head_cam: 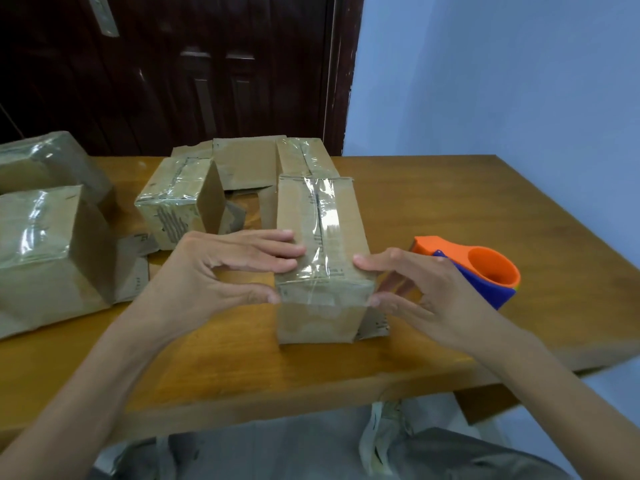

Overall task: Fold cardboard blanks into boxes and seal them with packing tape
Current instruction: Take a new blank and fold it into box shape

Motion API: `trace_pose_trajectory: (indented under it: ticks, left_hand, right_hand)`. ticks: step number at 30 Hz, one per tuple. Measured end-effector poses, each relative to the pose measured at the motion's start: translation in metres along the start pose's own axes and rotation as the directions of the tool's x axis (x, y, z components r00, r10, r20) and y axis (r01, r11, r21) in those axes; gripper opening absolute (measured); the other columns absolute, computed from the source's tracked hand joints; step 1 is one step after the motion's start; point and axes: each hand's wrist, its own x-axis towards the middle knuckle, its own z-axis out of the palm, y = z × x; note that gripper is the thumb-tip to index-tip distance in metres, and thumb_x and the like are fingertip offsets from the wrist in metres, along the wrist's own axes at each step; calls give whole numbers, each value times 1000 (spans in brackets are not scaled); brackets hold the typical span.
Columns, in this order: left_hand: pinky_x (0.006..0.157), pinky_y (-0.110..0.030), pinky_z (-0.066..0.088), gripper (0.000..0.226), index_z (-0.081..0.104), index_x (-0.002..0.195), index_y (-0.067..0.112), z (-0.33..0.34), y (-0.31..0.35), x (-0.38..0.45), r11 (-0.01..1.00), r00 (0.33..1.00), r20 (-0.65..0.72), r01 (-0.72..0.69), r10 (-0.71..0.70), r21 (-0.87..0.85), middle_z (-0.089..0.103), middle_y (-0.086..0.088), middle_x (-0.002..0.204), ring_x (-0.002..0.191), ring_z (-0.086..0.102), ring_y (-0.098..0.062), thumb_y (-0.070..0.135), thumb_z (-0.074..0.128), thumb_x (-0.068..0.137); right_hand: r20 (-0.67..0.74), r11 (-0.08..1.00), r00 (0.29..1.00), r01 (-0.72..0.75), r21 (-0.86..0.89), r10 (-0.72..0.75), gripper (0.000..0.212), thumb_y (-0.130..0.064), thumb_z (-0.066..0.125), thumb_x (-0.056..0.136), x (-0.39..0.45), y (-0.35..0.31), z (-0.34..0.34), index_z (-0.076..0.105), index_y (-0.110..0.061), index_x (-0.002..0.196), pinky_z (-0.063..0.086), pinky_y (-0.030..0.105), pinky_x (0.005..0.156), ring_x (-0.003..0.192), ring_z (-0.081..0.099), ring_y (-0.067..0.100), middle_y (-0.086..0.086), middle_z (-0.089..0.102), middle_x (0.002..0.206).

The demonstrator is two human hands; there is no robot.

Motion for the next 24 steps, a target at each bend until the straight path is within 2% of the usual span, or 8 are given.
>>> trace_pose_trajectory:
  ticks: [4,7,10,13,16,18,21,24]
  left_hand:
    - [112,-32,49,37,77,113,19,9,-3,-5,999,997,-58,-46,45,-17,76,8,125,133,62,-15,27,85,78]
    - [109,-37,53,35,77,114,16,20,-5,-9,998,988,-141,-67,66,-3,76,6,125,133,63,-18,26,81,80]
    - [103,-37,57,32,76,113,13,39,-7,-15,994,956,-273,-93,105,56,77,3,124,131,64,-18,23,79,83]
    - [104,-39,57,33,74,117,14,48,-9,-20,996,941,-326,-92,89,7,75,4,128,134,62,-19,22,77,85]
    - [106,-38,55,34,72,120,14,41,-8,-19,996,963,-260,-82,74,-19,72,5,132,137,59,-19,25,75,88]
    - [110,-35,52,37,73,121,12,34,-6,-17,997,975,-210,-81,79,2,72,3,134,138,58,-20,37,70,94]
    - [111,-33,50,60,75,117,7,32,-1,-15,997,973,-216,-80,80,10,74,0,130,135,61,-19,60,54,99]
    - [106,-37,55,53,78,110,8,39,4,-14,998,943,-330,-59,50,-17,78,2,121,126,67,-18,57,68,91]
  right_hand:
    - [-52,997,999,-1,82,5,38,-36,63,101,-1,0,11,57,-28,138,58,25,69,85,69,6,-10,68,101]
    - [-156,994,987,45,101,-29,33,-22,63,96,2,-1,26,57,-22,129,54,29,60,73,64,14,0,65,87]
    - [-239,987,970,10,162,30,31,-21,57,94,1,-5,42,54,-24,124,47,39,51,60,56,22,6,58,75]
    - [-257,984,966,9,178,38,31,-24,53,98,-2,-8,48,52,-29,128,44,46,49,58,54,27,8,55,73]
    - [-164,972,985,-14,233,53,33,-33,51,101,-6,-4,40,50,-31,134,50,46,57,72,64,23,3,61,88]
    - [-104,954,992,-43,298,78,38,-48,45,105,-8,-2,33,52,-25,135,53,49,62,81,68,26,5,66,96]
    - [-103,922,988,-68,381,115,54,-63,39,105,-6,-5,31,55,-22,135,51,51,55,73,69,28,10,66,85]
    - [-154,923,977,-78,376,146,49,-67,46,101,0,-11,34,58,-25,125,48,55,51,65,66,36,13,63,76]
